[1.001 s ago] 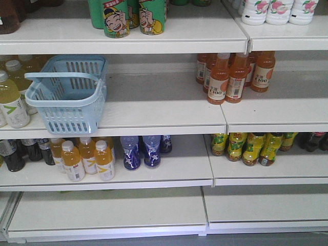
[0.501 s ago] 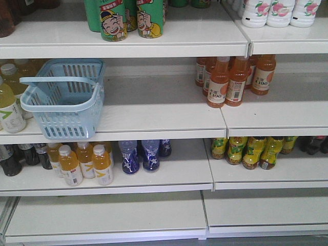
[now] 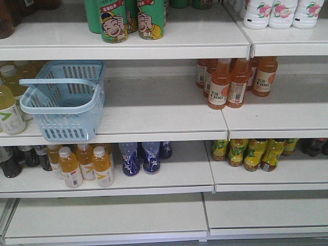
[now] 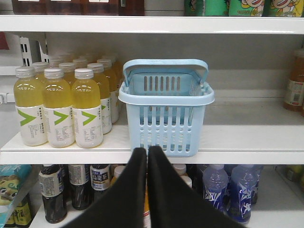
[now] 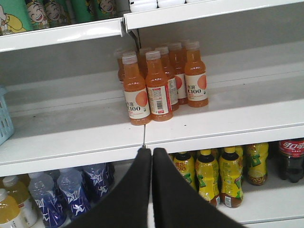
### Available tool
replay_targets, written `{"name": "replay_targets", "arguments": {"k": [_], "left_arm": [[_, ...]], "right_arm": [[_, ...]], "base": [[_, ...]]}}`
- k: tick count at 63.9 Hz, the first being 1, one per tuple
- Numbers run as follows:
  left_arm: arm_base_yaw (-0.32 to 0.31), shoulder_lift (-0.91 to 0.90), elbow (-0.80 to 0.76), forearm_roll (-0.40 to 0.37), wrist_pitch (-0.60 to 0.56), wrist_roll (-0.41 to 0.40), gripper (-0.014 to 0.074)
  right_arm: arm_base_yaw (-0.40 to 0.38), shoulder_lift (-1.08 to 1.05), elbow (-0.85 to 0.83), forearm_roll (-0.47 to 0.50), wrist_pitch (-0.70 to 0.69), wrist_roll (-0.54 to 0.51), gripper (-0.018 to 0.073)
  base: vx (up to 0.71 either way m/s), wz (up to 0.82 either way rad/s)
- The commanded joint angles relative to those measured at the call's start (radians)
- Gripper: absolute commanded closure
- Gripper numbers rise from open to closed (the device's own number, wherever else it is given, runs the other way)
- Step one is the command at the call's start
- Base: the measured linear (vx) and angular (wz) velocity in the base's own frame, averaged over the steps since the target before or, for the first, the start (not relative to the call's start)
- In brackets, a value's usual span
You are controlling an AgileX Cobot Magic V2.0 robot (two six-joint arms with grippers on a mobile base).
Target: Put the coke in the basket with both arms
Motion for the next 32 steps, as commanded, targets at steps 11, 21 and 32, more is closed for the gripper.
{"name": "replay_targets", "arguments": {"k": [11, 21, 32], "left_arm": [[-0.004, -0.019, 0.007, -0.010, -0.075, -0.010, 0.0603], [-0.004, -0.019, 0.007, -0.010, -0.075, -0.010, 0.0603], [-0.004, -0.019, 0.007, -0.010, -0.075, -0.010, 0.0603]], "right_arm": [[-0.004, -0.018, 0.015, -0.005, -0.077, -0.002, 0.0564], [-0.004, -0.018, 0.015, -0.005, -0.077, -0.002, 0.0564], [-0.004, -0.018, 0.015, -0.005, -0.077, -0.002, 0.0564]], "base": [[0.00, 0.00], [0.00, 0.00], [0.00, 0.00]]}}
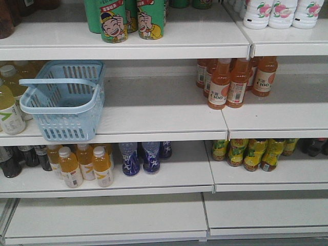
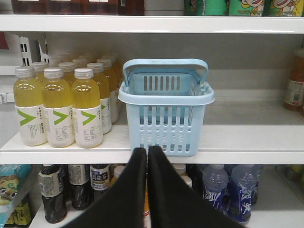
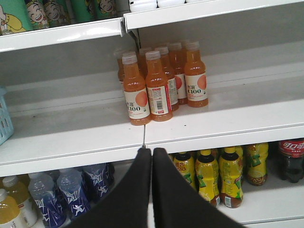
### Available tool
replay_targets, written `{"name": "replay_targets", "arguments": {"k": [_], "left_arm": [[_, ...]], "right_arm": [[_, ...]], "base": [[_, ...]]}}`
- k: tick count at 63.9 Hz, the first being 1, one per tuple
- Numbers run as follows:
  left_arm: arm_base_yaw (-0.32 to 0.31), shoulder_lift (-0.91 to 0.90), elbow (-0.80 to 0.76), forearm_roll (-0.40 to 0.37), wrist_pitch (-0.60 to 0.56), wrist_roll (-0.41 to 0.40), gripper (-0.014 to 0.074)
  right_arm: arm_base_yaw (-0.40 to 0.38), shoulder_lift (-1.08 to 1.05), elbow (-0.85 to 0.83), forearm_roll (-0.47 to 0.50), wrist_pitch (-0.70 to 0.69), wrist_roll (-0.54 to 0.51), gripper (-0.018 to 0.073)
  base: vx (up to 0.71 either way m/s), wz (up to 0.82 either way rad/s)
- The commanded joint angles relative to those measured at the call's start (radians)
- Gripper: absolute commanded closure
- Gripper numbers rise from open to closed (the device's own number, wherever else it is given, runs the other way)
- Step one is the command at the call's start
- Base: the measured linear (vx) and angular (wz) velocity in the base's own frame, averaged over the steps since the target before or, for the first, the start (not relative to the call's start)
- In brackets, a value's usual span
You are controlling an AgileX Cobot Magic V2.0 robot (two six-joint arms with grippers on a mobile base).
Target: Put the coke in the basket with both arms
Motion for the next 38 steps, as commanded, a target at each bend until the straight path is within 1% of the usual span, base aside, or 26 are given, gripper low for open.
{"name": "replay_targets", "arguments": {"k": [1, 13, 16, 18, 22, 23, 26, 27, 28, 30, 31, 32, 34, 38], "left_arm": [[-0.004, -0.019, 0.007, -0.010, -0.075, -0.010, 0.0603], [-0.004, -0.019, 0.007, -0.013, -0.080, -0.014, 0.0603], [-0.004, -0.019, 0.007, -0.016, -0.089, -0.030, 0.0603], [-0.004, -0.019, 0.007, -0.029, -0.089, -0.060, 0.0603], [-0.004, -0.019, 0.007, -0.102, -0.089, -0.151, 0.0603], [-0.004, -0.019, 0.007, -0.140, -0.089, -0.196, 0.0603], [-0.004, -0.019, 0.007, -0.229, -0.089, -0.296, 0.0603], [-0.004, -0.019, 0.007, -0.278, -0.089, -0.350, 0.0603], [-0.004, -0.019, 0.007, -0.327, -0.089, -0.385, 0.0603], [-0.004, -0.019, 0.007, -0.386, -0.084, -0.466, 0.0603], [-0.004, -0.019, 0.007, -0.423, -0.084, -0.493, 0.0603], [-0.004, -0.019, 0.007, -0.445, -0.083, -0.529, 0.0603], [-0.004, -0.019, 0.007, -0.490, -0.083, -0.574, 0.0603], [-0.004, -0.019, 0.007, -0.528, -0.083, -0.608, 0.0603]], "right_arm": [[-0.004, -0.018, 0.015, -0.005, -0.077, -0.002, 0.0564], [-0.004, -0.018, 0.015, -0.005, -0.077, -0.002, 0.0564], [-0.004, -0.018, 0.015, -0.005, -0.077, -0.002, 0.0564], [-0.004, -0.018, 0.015, -0.005, -0.077, -0.002, 0.0564], [-0.004, -0.018, 0.015, -0.005, -0.077, -0.002, 0.0564], [-0.004, -0.018, 0.015, -0.005, -0.077, -0.002, 0.0564], [-0.004, -0.018, 0.015, -0.005, -0.077, -0.002, 0.0564], [-0.004, -0.018, 0.015, -0.005, -0.077, -0.002, 0.0564], [-0.004, -0.018, 0.015, -0.005, -0.077, -0.002, 0.0564], [-0.004, -0.018, 0.015, -0.005, -0.077, -0.002, 0.0564], [-0.004, -0.018, 0.015, -0.005, -0.077, -0.002, 0.0564], [-0.004, -0.018, 0.015, -0.005, -0.077, -0.002, 0.0564], [-0.004, -0.018, 0.015, -0.005, -0.077, -0.002, 0.0564], [-0.004, -0.018, 0.015, -0.005, -0.077, -0.002, 0.0564]], "base": [[0.00, 0.00], [0.00, 0.00], [0.00, 0.00], [0.00, 0.00], [0.00, 0.00], [0.00, 0.00], [0.00, 0.00], [0.00, 0.00], [0.00, 0.00], [0.00, 0.00], [0.00, 0.00], [0.00, 0.00], [0.00, 0.00], [0.00, 0.00]]}}
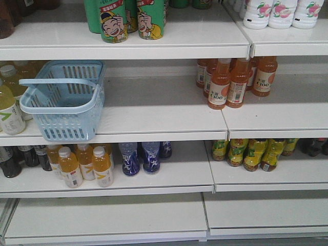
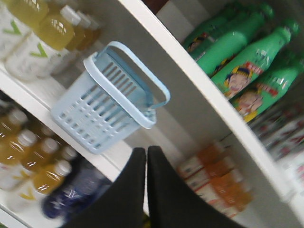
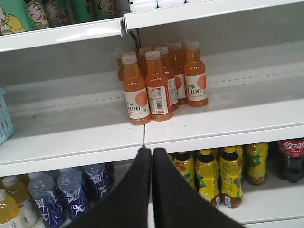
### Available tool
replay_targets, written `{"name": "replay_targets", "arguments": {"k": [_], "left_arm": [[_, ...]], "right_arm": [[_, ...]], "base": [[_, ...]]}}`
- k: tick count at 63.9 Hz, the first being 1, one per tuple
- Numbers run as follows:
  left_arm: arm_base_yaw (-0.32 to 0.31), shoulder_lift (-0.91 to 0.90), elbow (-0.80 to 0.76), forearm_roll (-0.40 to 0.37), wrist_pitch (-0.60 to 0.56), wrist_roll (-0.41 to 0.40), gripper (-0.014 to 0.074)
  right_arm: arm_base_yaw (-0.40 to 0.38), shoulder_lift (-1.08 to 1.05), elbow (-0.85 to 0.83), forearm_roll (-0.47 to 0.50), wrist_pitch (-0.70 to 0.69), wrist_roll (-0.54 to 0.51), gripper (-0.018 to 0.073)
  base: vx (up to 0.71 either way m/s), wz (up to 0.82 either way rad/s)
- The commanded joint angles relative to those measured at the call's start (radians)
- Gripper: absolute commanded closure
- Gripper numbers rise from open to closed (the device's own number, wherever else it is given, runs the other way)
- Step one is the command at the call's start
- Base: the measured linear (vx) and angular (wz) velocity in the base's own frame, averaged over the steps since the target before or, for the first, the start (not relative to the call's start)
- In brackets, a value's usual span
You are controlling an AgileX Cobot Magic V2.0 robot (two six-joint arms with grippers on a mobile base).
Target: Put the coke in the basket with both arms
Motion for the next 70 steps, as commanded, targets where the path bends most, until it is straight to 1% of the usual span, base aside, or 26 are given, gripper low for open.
{"name": "replay_targets", "arguments": {"k": [1, 4, 7, 9, 11, 12, 13, 14, 15, 17, 20, 24, 26, 28, 30, 32, 39, 41, 44, 49, 55, 63, 70], "left_arm": [[-0.004, -0.019, 0.007, -0.106, -0.075, -0.102, 0.0603], [-0.004, -0.019, 0.006, -0.123, -0.081, -0.106, 0.0603], [-0.004, -0.019, 0.004, -0.179, -0.112, -0.108, 0.0603], [-0.004, -0.019, 0.002, -0.247, -0.128, -0.113, 0.0603], [-0.004, -0.019, -0.005, -0.344, -0.132, -0.139, 0.0603], [-0.004, -0.019, -0.012, -0.404, -0.132, -0.152, 0.0603], [-0.004, -0.019, -0.018, -0.443, -0.133, -0.169, 0.0603], [-0.004, -0.019, -0.025, -0.481, -0.132, -0.177, 0.0603], [-0.004, -0.019, -0.038, -0.536, -0.129, -0.184, 0.0603], [-0.004, -0.019, -0.065, -0.615, -0.124, -0.182, 0.0603], [-0.004, -0.019, -0.115, -0.698, -0.112, -0.175, 0.0603], [-0.004, -0.019, -0.216, -0.771, -0.087, -0.171, 0.0603], [-0.004, -0.019, -0.263, -0.785, -0.081, -0.159, 0.0603], [-0.004, -0.017, -0.324, -0.784, -0.090, -0.133, 0.0603], [-0.004, -0.010, -0.383, -0.773, -0.102, -0.084, 0.0603], [-0.004, 0.001, -0.453, -0.757, -0.117, -0.024, 0.0603], [-0.004, 0.072, -0.614, -0.702, -0.140, 0.212, 0.0603], [-0.004, 0.102, -0.650, -0.699, -0.136, 0.268, 0.0603], [-0.004, 0.148, -0.692, -0.702, -0.117, 0.325, 0.0603], [-0.004, 0.239, -0.740, -0.703, -0.060, 0.401, 0.0603], [-0.004, 0.374, -0.774, -0.711, 0.018, 0.436, 0.0603], [-0.004, 0.547, -0.784, -0.718, 0.113, 0.510, 0.0603], [-0.004, 0.689, -0.784, -0.736, 0.161, 0.606, 0.0603]], "right_arm": [[-0.004, -0.018, 0.015, -0.005, -0.077, -0.002, 0.0564], [-0.004, -0.018, 0.015, -0.005, -0.077, -0.002, 0.0564], [-0.004, -0.018, 0.015, -0.005, -0.077, -0.002, 0.0564], [-0.004, -0.018, 0.015, -0.005, -0.077, -0.002, 0.0564], [-0.004, -0.018, 0.015, -0.005, -0.077, -0.002, 0.0564], [-0.004, -0.018, 0.015, -0.005, -0.077, -0.002, 0.0564], [-0.004, -0.018, 0.015, -0.005, -0.077, -0.002, 0.0564], [-0.004, -0.018, 0.015, -0.005, -0.077, -0.002, 0.0564], [-0.004, -0.018, 0.015, -0.005, -0.077, -0.002, 0.0564], [-0.004, -0.018, 0.015, -0.005, -0.077, -0.002, 0.0564], [-0.004, -0.018, 0.015, -0.005, -0.077, -0.002, 0.0564], [-0.004, -0.018, 0.015, -0.005, -0.077, -0.002, 0.0564], [-0.004, -0.018, 0.015, -0.005, -0.077, -0.002, 0.0564], [-0.004, -0.018, 0.015, -0.005, -0.077, -0.002, 0.0564], [-0.004, -0.018, 0.015, -0.005, -0.077, -0.002, 0.0564], [-0.004, -0.018, 0.015, -0.005, -0.077, -0.002, 0.0564], [-0.004, -0.018, 0.015, -0.005, -0.077, -0.002, 0.0564], [-0.004, -0.018, 0.015, -0.005, -0.077, -0.002, 0.0564], [-0.004, -0.018, 0.015, -0.005, -0.077, -0.002, 0.0564], [-0.004, -0.018, 0.015, -0.005, -0.077, -0.002, 0.0564], [-0.004, -0.018, 0.015, -0.005, -0.077, -0.002, 0.0564], [-0.004, -0.018, 0.015, -0.005, -0.077, -0.002, 0.0564], [-0.004, -0.018, 0.015, -0.005, -0.077, -0.002, 0.0564]], "base": [[0.00, 0.00], [0.00, 0.00], [0.00, 0.00], [0.00, 0.00], [0.00, 0.00], [0.00, 0.00], [0.00, 0.00], [0.00, 0.00], [0.00, 0.00], [0.00, 0.00], [0.00, 0.00], [0.00, 0.00], [0.00, 0.00], [0.00, 0.00], [0.00, 0.00], [0.00, 0.00], [0.00, 0.00], [0.00, 0.00], [0.00, 0.00], [0.00, 0.00], [0.00, 0.00], [0.00, 0.00], [0.00, 0.00]]}}
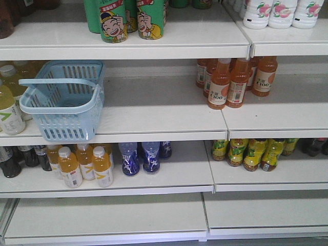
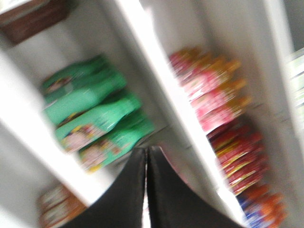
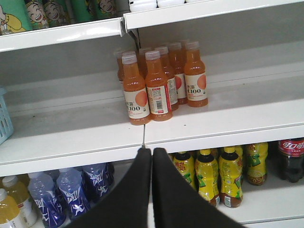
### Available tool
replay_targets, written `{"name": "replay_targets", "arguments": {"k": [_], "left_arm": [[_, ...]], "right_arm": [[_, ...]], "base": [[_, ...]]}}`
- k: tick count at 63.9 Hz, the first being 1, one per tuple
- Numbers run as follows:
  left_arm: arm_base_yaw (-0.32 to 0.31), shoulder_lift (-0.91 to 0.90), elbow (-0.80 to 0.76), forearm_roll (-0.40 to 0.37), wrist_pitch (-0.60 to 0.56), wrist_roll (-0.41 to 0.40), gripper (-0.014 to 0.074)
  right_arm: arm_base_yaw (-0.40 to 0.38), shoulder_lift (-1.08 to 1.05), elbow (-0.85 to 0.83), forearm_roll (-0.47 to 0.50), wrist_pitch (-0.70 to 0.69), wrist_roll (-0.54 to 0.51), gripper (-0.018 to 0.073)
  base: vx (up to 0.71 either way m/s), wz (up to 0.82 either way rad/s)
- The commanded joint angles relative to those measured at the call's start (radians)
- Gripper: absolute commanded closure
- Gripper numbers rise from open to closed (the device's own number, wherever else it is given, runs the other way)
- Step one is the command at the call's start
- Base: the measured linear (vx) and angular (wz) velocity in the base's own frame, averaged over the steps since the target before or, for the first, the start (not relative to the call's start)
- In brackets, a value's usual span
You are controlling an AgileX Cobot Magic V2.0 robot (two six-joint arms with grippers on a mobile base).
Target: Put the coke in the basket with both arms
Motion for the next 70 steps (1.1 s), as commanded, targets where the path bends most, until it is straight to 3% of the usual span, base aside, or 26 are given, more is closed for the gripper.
{"name": "replay_targets", "arguments": {"k": [1, 7, 17, 28, 35, 45, 70], "left_arm": [[-0.004, 0.108, -0.029, -0.030, 0.021, 0.093, 0.0603], [-0.004, 0.211, -0.029, -0.067, 0.019, 0.173, 0.0603], [-0.004, 0.386, -0.029, -0.217, 0.025, 0.323, 0.0603], [-0.004, 0.594, -0.029, -0.530, 0.098, 0.570, 0.0603], [-0.004, 0.718, -0.062, -0.529, 0.187, 0.641, 0.0603], [-0.003, 0.822, -0.109, -0.529, 0.294, 0.659, 0.0603], [-0.001, 0.851, -0.127, -0.529, 0.178, 0.627, 0.0603]], "right_arm": [[-0.004, -0.018, 0.015, -0.005, -0.077, -0.002, 0.0564], [-0.004, -0.018, 0.015, -0.005, -0.077, -0.002, 0.0564], [-0.004, -0.018, 0.015, -0.005, -0.077, -0.002, 0.0564], [-0.004, -0.018, 0.015, -0.005, -0.077, -0.002, 0.0564], [-0.004, -0.018, 0.015, -0.005, -0.077, -0.002, 0.0564], [-0.004, -0.018, 0.015, -0.005, -0.077, -0.002, 0.0564], [-0.004, -0.018, 0.015, -0.005, -0.077, -0.002, 0.0564]], "base": [[0.00, 0.00], [0.00, 0.00], [0.00, 0.00], [0.00, 0.00], [0.00, 0.00], [0.00, 0.00], [0.00, 0.00]]}}
